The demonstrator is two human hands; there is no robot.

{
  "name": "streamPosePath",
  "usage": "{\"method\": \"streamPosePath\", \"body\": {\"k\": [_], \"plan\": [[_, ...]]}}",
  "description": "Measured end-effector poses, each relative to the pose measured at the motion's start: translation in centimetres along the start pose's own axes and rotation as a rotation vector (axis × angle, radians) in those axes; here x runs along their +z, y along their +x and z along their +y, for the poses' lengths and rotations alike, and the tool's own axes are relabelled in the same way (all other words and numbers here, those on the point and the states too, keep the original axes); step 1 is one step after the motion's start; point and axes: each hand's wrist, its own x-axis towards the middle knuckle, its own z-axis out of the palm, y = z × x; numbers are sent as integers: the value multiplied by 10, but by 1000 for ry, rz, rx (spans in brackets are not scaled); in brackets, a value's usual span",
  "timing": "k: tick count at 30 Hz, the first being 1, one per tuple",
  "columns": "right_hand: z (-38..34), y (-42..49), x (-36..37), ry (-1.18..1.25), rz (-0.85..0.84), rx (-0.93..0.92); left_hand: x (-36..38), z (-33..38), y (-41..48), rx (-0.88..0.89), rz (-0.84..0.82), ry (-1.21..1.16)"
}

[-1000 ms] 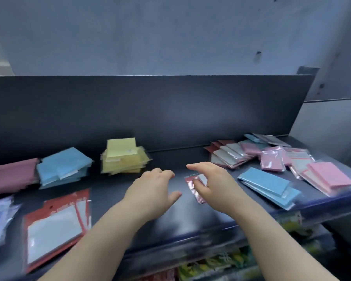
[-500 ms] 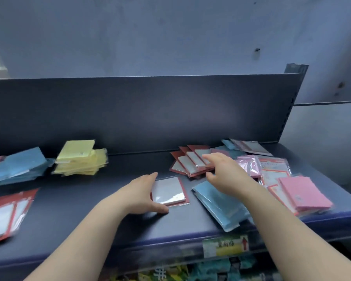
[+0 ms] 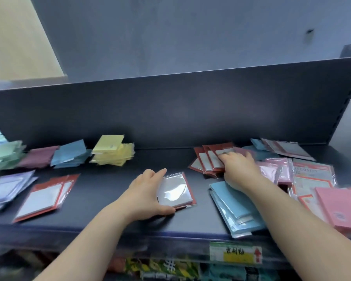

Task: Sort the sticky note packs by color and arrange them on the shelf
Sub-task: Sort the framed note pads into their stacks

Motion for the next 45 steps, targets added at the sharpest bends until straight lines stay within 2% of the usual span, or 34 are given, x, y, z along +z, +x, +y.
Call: {"method": "streamPosePath", "body": {"k": [6, 8, 10, 12, 18, 26, 34, 38, 45], "plan": [[-1, -6, -9, -56, 97, -59, 1, 3, -10, 21, 26, -34], [-3, -10, -14, -18, 226, -78, 0, 2, -12, 29, 36, -41], [-4, -9, -15, 64, 452, -133, -3, 0, -13, 37, 63, -56], [-6, -12, -16, 189, 605, -157, -6, -2, -16, 49, 93, -65], [-54, -34, -35, 282, 818, -347, -15, -23, -25, 86, 168, -85], [-149, -43, -28, 295, 794, -507, -35, -95, -52, 100, 199, -105], [-270, -45, -13, 348, 756, -594, -69, -217, -92, 63, 186, -105], [-326, -43, -6, 379, 727, -568, -90, -274, -103, 80, 108, -75], [-391, -47, 11, 372, 561, -477, -107, -327, -91, 195, -81, 5]]}}
